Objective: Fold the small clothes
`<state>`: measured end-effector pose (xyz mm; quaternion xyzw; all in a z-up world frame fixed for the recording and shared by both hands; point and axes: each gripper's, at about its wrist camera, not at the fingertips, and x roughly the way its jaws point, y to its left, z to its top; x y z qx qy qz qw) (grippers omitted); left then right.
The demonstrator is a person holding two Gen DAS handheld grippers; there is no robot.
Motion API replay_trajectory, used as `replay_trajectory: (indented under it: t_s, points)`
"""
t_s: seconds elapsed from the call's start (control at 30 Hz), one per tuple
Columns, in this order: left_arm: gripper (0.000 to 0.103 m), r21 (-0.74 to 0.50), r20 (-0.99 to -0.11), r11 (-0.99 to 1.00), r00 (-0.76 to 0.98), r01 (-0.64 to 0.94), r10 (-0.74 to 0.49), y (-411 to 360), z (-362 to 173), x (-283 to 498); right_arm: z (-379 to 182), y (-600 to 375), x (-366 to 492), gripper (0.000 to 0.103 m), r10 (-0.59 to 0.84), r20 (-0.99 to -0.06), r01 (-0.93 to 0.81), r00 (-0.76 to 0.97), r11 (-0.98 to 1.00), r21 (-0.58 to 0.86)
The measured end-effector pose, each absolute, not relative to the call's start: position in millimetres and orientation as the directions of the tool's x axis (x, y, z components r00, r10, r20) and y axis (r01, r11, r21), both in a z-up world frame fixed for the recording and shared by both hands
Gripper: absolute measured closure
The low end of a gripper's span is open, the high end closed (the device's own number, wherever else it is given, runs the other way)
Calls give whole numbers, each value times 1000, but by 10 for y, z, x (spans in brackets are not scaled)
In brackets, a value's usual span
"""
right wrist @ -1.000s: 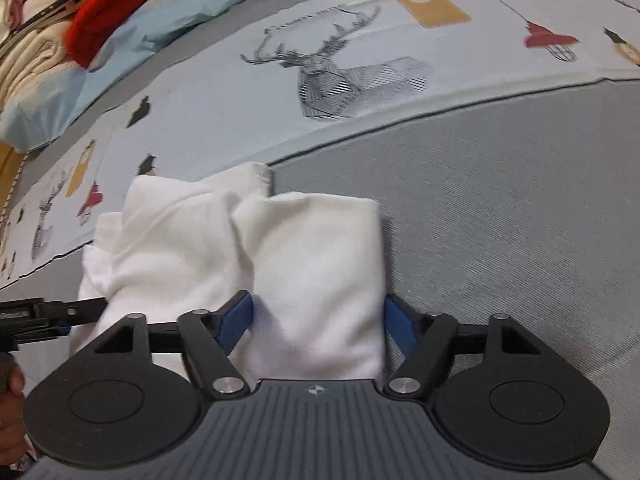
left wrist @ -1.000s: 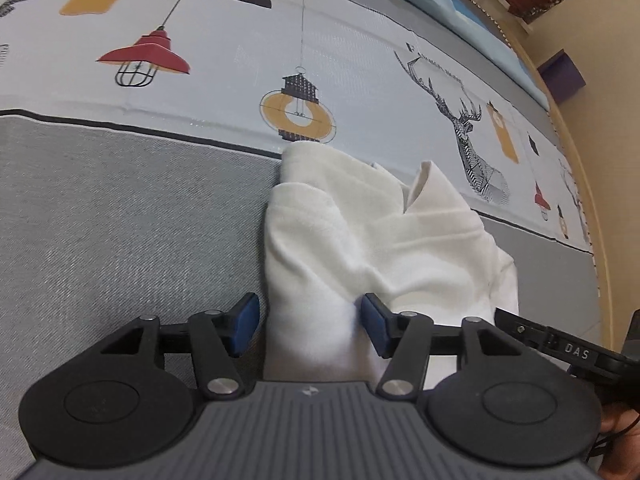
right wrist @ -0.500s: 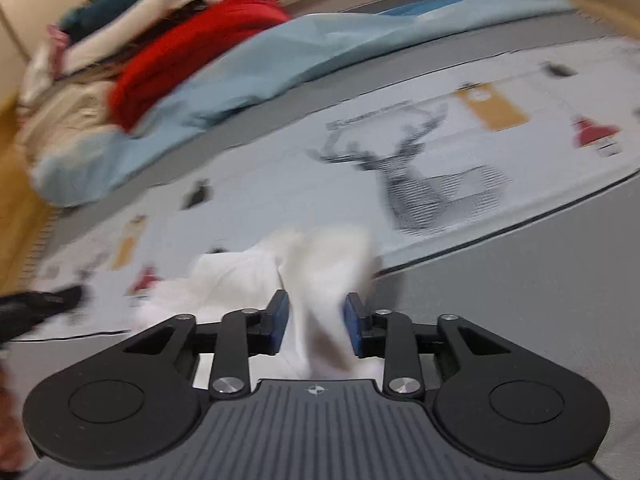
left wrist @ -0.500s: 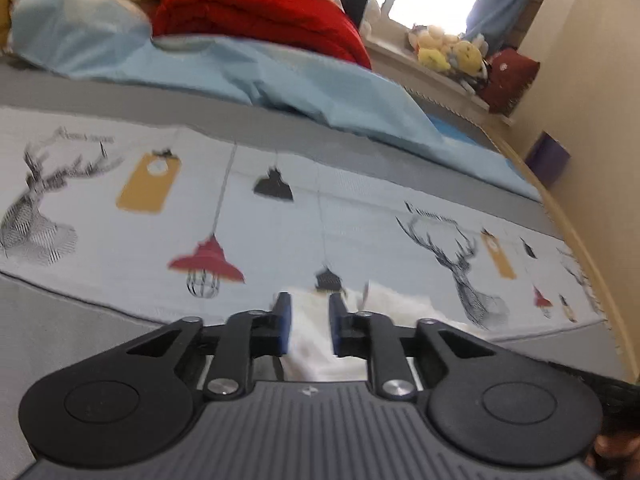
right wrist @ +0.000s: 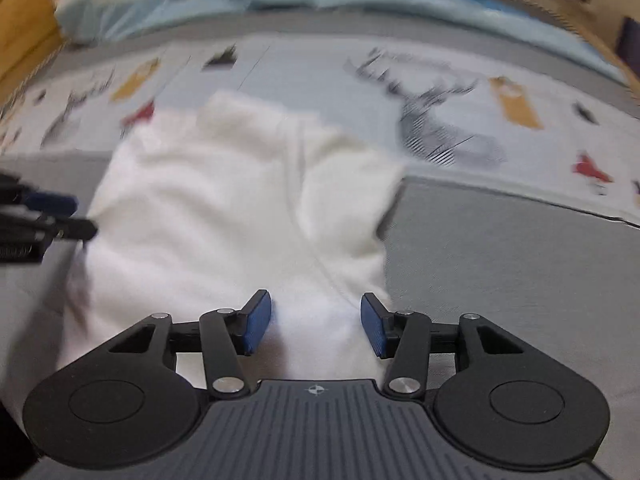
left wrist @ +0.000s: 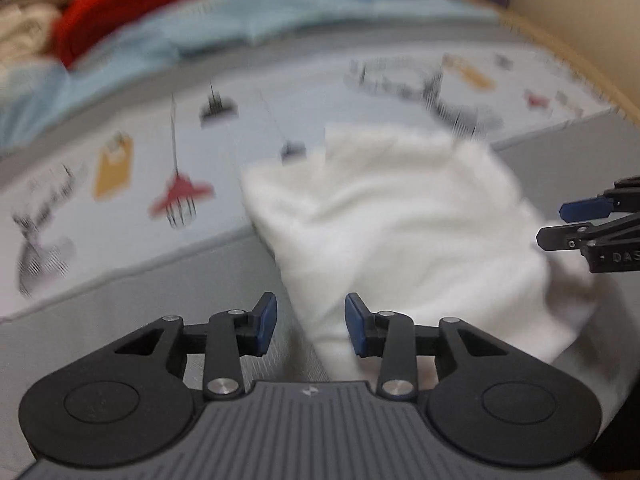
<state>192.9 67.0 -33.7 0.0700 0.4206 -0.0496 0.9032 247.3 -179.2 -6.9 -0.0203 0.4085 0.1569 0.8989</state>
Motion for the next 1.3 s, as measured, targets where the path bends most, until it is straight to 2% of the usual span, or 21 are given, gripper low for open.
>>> replay_trajectory:
  t_s: [0.17,0.23,0.37,0.43,0.53,0.57,0.67,0.7,0.8,0.93,1.3]
  points:
    - [33,67,-639,996,769,54,1,649,184,1338,387,-2023,2027,51,219,-613,-219,759,973,76]
    - [25,56,-586,998,810,24,13,620,362,1034,571,-2101,1758,49,239,-546,-225,803,970,95]
    - [19,3,-531,1000,847,-23,21,512,633,505,793,-2184,1209,40,292,-431,-264,854,956,126]
    - [19,-13,-516,999,856,-47,34,402,663,292,792,-2202,954,36,306,-404,-269,862,952,146]
    - [14,-46,-520,991,850,-128,86,292,559,-12,739,-2187,691,31,317,-398,-268,861,947,175]
    - [12,-68,-537,983,837,-169,106,287,469,-103,717,-2165,626,26,320,-393,-272,862,947,172]
    - [12,-73,-662,976,742,-205,106,312,241,-45,630,-2119,503,23,282,-419,-225,863,958,181]
    - [12,-76,-673,974,732,-213,108,329,224,-7,585,-2123,490,23,283,-441,-210,852,955,208]
    - [12,-70,-680,971,723,-229,121,359,194,63,504,-2116,539,23,288,-492,-192,822,953,236]
    - [12,-110,-722,966,687,-233,83,386,122,93,470,-2039,543,23,283,-503,-197,816,956,218]
    - [12,-80,-704,978,706,-193,81,381,78,180,433,-1798,541,23,296,-515,-282,804,953,108]
